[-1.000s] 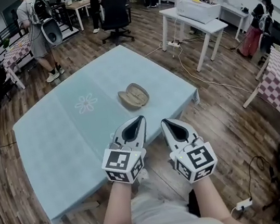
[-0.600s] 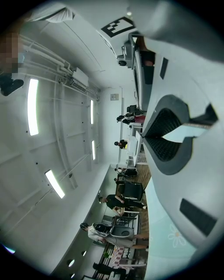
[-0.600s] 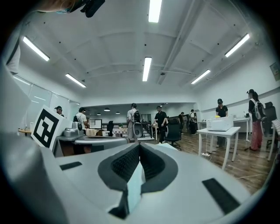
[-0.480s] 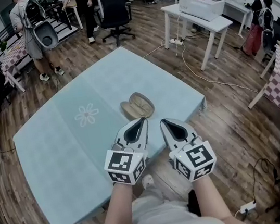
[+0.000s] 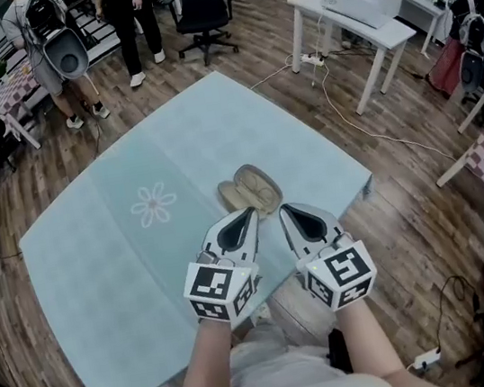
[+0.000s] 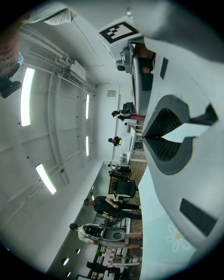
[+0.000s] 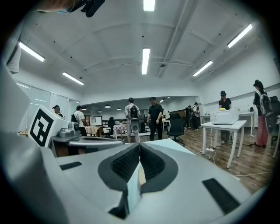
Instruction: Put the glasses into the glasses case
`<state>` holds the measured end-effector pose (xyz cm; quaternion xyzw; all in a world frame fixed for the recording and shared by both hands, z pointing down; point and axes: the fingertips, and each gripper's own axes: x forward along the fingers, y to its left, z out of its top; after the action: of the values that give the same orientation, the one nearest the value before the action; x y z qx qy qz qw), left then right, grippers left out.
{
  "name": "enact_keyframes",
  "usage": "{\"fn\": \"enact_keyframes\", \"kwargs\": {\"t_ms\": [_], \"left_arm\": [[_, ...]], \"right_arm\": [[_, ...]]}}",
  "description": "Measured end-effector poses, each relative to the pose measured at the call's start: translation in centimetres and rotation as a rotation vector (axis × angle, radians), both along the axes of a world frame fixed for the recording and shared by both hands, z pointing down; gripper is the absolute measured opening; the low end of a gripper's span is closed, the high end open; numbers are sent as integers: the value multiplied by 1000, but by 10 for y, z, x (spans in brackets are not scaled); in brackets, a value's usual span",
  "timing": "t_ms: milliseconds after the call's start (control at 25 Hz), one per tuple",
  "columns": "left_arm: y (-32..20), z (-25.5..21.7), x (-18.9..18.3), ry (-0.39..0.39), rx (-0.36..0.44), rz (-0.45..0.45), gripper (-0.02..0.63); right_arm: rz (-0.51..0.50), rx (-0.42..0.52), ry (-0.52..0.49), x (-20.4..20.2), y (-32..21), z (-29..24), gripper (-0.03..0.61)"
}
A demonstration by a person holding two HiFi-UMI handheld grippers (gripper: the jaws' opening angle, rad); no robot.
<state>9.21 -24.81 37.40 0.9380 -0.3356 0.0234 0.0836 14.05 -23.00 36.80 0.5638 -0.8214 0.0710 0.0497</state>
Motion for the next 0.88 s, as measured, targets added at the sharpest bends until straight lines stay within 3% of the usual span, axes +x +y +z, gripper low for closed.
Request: {"fn": "enact_keyframes", "kwargs": {"t_ms": [400,560,880], "left_arm": [[-55,29,-10,11,-65,-4,9],[-66,38,-7,6,-94,0,9],[-83,59,-6,-20,-131,-5,9]], "right_arm": [[-30,-96,59,-14,-57,43,9],[-50,-129,74,-13,-67,54,95],[-61,-164,98,-11,-88,76,97]]}}
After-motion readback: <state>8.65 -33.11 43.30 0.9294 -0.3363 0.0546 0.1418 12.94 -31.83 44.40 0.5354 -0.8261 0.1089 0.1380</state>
